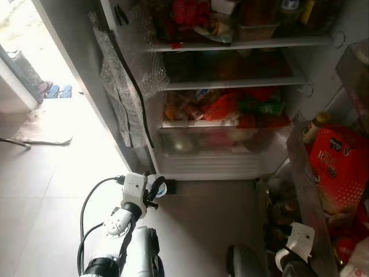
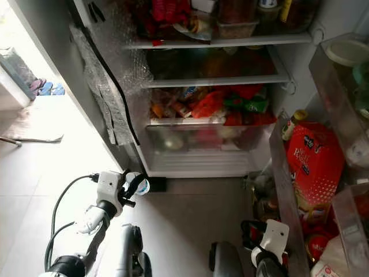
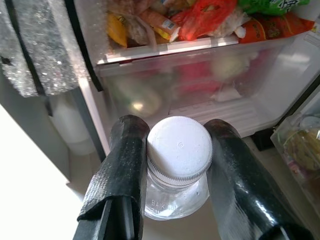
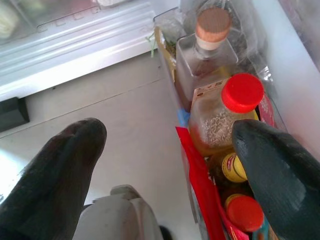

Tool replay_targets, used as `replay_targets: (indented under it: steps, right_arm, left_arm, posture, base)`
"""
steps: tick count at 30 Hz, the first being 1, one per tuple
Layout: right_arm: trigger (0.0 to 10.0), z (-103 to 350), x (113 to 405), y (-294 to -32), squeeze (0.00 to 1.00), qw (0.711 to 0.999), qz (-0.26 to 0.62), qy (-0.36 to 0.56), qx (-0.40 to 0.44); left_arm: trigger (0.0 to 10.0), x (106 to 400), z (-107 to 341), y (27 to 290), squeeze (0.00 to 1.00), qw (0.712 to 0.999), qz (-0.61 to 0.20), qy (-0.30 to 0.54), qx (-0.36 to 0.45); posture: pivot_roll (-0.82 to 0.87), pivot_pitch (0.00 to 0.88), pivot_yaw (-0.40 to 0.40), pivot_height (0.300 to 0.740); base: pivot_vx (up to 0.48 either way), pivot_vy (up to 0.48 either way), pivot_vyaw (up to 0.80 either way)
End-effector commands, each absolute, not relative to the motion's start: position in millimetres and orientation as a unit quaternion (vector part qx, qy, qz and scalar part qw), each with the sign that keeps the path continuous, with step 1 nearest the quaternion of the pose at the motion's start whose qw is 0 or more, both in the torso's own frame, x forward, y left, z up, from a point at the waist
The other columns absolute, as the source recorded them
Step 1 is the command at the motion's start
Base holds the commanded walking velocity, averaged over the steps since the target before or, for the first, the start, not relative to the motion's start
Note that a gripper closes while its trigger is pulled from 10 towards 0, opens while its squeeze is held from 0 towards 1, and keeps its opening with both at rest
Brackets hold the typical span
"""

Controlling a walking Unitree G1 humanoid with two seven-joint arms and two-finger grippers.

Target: Restocking fridge

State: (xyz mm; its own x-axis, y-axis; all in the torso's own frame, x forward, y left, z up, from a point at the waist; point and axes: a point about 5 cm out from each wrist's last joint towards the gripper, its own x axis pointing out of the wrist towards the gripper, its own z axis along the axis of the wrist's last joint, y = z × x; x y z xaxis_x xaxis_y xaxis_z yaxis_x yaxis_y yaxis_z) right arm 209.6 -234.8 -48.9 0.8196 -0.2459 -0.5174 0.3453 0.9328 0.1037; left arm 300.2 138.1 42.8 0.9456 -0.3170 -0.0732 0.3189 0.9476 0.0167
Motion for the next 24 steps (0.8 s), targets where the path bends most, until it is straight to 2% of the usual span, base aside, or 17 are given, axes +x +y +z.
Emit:
replay_targets:
  steps: [1,12,24]
  right_arm:
    - [10.0,-45.7,209.2,-244.3,0.00,0.948,-0.176,0.245,0.099]
    - [10.0,-49.7,206.9,-235.3,0.00,0.948,-0.160,0.252,0.110]
    - [10.0,-50.5,204.0,-238.3,0.00,0.947,-0.165,0.255,0.105]
  left_arm:
    - [10.0,298.8,44.1,140.4,0.00,0.986,-0.162,0.030,0.017]
    - [10.0,297.2,42.4,140.2,0.00,0.985,-0.165,0.035,0.019]
    - [10.0,298.9,48.1,133.9,0.00,0.982,-0.186,0.022,0.022]
  posture:
    - [-0.04,0.189,0.039,0.656]
    - [-0.03,0.192,0.038,0.656]
    - [-0.03,0.191,0.038,0.656]
  base:
    - [0.000,0.000,0.00]
    - [0.000,0.000,0.00]
    - [0.000,0.000,0.00]
